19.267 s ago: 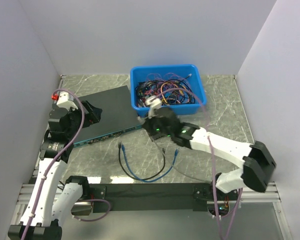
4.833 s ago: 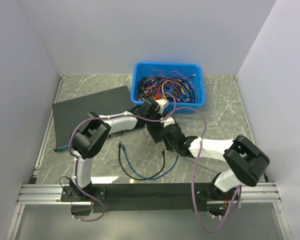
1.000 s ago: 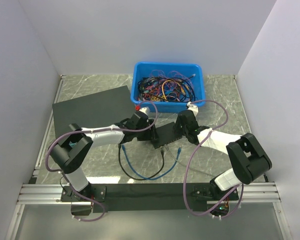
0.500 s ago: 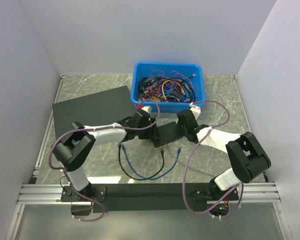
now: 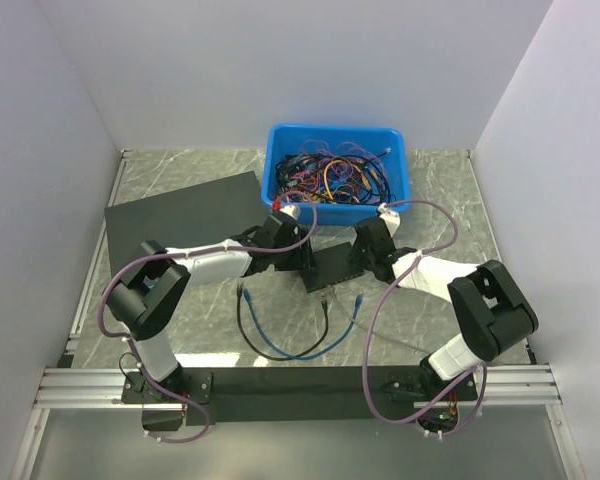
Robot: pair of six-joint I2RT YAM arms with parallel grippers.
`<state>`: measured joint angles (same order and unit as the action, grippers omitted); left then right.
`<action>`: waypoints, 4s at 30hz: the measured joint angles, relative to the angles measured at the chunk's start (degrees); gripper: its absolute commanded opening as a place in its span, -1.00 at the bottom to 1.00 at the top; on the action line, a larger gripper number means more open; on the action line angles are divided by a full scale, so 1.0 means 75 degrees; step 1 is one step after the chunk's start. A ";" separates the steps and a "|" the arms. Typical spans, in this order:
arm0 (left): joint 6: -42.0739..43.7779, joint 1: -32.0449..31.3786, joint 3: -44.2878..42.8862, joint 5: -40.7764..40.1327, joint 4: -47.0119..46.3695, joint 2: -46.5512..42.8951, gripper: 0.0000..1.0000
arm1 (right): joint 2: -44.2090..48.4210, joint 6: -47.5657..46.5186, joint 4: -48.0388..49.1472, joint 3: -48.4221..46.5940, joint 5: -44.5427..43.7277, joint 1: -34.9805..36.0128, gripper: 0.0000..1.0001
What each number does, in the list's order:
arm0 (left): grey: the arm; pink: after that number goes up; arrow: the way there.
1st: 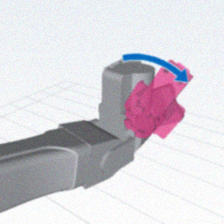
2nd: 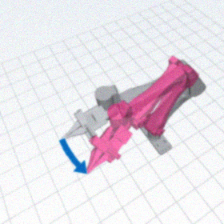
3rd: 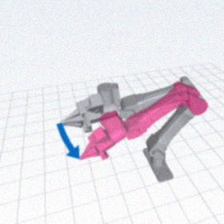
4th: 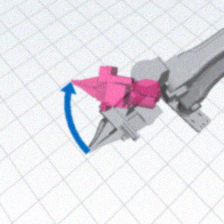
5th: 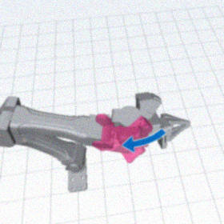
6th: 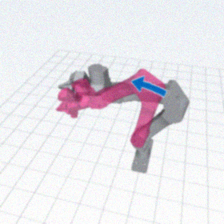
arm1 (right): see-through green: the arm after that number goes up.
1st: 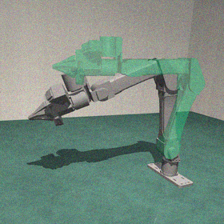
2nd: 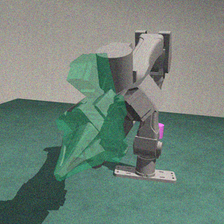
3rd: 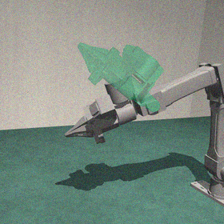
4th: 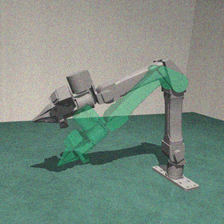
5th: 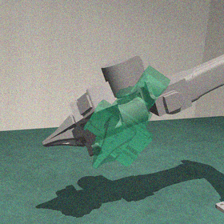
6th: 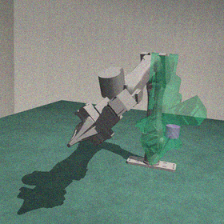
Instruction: Insert the plug into the switch port
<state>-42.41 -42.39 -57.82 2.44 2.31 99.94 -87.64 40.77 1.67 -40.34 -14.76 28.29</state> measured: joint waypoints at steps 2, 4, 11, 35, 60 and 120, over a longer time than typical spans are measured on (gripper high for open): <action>0.0055 0.0076 -0.0102 -0.0017 0.0076 0.0076 0.21 | -0.0047 -0.0035 0.0117 -0.0003 0.0087 0.0000 -0.24; 0.0140 0.0154 -0.0204 -0.0029 0.0114 0.0152 0.21 | -0.0076 -0.0055 0.0175 -0.0009 0.0152 0.0000 -0.25; 0.0242 0.0306 -0.0446 -0.0050 0.0251 0.0326 0.21 | -0.0233 -0.0195 0.0195 -0.0181 0.0291 0.0000 -0.24; 0.0309 0.0344 -0.0574 -0.0262 0.0347 0.0388 0.27 | -0.0312 -0.0769 -0.0181 -0.0624 0.0099 0.0082 -0.17; 0.0510 0.0522 -0.1040 -0.2532 0.1967 -0.2850 0.99 | 0.4045 -0.1099 -0.1364 0.0935 -0.0831 0.3200 0.47; 0.1137 0.1134 0.1061 -0.4269 0.2556 -0.6679 0.99 | 0.0484 -0.0994 -0.3118 -0.3019 -0.2092 0.4479 -1.00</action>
<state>-33.89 -33.89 -49.87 -29.58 21.47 49.84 -84.01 33.32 -21.71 -62.98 -30.46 61.89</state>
